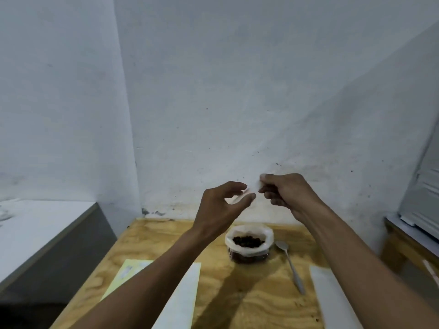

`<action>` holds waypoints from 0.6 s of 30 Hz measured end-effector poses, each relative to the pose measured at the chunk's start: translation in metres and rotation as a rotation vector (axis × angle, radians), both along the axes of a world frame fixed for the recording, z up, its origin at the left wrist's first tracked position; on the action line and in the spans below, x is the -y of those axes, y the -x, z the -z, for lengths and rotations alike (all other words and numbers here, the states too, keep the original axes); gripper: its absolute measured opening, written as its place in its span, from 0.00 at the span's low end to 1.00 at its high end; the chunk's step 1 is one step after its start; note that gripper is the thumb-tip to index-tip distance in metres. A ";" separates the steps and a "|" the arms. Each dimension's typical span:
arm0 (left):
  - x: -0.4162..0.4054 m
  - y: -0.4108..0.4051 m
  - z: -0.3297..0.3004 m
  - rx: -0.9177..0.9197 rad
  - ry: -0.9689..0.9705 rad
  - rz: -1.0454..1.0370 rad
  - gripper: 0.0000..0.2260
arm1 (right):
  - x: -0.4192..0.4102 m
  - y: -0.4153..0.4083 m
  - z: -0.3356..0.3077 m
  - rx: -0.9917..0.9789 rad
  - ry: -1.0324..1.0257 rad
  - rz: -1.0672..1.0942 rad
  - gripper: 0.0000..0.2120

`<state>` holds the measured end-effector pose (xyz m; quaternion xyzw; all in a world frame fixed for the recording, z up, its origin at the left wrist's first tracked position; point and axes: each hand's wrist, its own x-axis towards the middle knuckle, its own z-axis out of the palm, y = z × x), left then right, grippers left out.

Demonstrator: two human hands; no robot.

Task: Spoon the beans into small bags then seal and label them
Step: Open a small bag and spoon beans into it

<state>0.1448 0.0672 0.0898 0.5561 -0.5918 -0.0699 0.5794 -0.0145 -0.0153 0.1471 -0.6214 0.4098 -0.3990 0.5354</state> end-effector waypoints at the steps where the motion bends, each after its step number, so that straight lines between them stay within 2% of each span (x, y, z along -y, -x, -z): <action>1: -0.003 0.000 -0.001 -0.030 -0.048 0.030 0.17 | -0.002 -0.003 0.003 -0.010 0.028 -0.001 0.11; 4: -0.006 0.004 -0.002 -0.123 -0.136 0.091 0.20 | -0.005 -0.010 0.016 -0.071 0.146 -0.022 0.15; 9: -0.003 0.004 0.000 -0.234 -0.185 0.185 0.09 | -0.008 -0.012 0.034 -0.235 0.385 -0.097 0.21; 13: 0.000 -0.003 0.003 -0.323 -0.223 0.243 0.09 | -0.006 -0.007 0.037 -0.234 0.428 -0.152 0.21; 15: 0.002 -0.003 0.006 -0.280 -0.233 0.200 0.10 | -0.003 -0.004 0.040 -0.271 0.434 -0.182 0.22; 18: 0.006 0.004 0.011 -0.106 -0.203 0.020 0.12 | -0.001 -0.004 0.047 -0.305 0.413 -0.194 0.19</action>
